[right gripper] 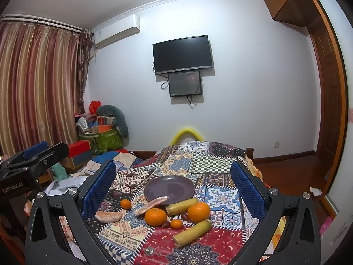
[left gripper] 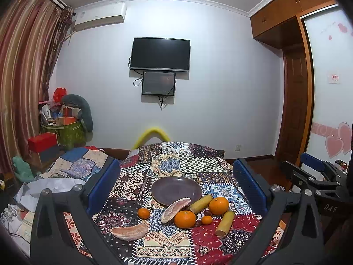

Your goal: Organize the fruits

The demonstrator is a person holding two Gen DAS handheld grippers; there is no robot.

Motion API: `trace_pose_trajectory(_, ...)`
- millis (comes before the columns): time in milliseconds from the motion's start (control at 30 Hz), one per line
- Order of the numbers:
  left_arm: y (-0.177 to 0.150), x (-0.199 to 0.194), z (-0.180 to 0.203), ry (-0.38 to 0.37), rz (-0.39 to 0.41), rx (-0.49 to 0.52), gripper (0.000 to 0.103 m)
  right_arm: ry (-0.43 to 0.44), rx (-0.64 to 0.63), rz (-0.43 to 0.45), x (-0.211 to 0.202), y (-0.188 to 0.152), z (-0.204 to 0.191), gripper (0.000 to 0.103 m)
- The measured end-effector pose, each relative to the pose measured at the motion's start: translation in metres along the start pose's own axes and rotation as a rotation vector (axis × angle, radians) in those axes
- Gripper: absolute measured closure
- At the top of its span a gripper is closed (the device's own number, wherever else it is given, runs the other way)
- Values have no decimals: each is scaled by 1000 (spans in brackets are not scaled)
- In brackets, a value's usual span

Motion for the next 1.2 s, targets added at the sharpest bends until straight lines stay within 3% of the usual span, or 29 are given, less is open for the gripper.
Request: trace_pose_trajectory(1200,1,3,0,-2,-6,0,0,0,0,-1,-1,0,3,0)
Point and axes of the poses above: each gripper's, at about its wrist camera, not at the fingertips, and x roughly the way its jaws point, z to its right, y to its top, the point moved 2 cm from there along x, roughly the way its jaws point, and after that the axes turned 11 degrees about y, right-handed, at the moved point
